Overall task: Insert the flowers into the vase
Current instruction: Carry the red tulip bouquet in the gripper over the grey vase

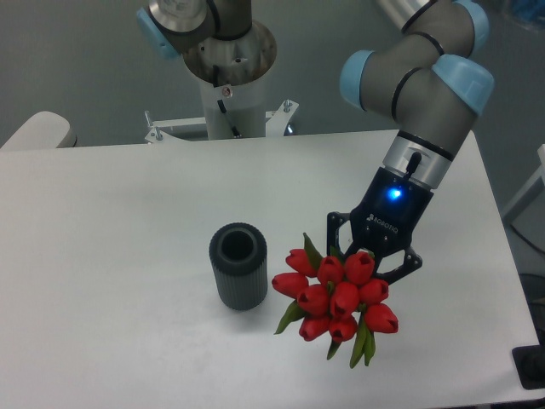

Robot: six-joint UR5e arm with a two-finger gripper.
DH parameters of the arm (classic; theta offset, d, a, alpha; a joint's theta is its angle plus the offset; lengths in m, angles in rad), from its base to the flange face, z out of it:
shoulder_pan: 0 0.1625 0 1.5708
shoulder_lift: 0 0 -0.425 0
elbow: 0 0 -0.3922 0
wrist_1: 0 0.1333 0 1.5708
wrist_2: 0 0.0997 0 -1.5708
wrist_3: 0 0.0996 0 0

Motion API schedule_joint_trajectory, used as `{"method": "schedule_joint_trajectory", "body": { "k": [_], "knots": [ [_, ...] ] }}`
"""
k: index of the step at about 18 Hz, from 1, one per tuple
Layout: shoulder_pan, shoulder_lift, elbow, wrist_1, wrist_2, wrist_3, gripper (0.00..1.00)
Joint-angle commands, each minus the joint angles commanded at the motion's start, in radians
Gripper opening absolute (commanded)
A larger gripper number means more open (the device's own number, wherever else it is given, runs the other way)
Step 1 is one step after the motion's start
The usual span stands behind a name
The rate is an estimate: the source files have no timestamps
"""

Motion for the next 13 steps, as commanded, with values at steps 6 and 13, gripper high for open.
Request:
{"method": "schedule_joint_trajectory", "body": {
  "k": [6, 13],
  "knots": [
    [-0.015, 0.011, -0.014, 0.0, -0.003, -0.025, 0.31],
    [-0.034, 0.023, -0.021, 0.002, 0.003, -0.04, 0.31]
  ]
}}
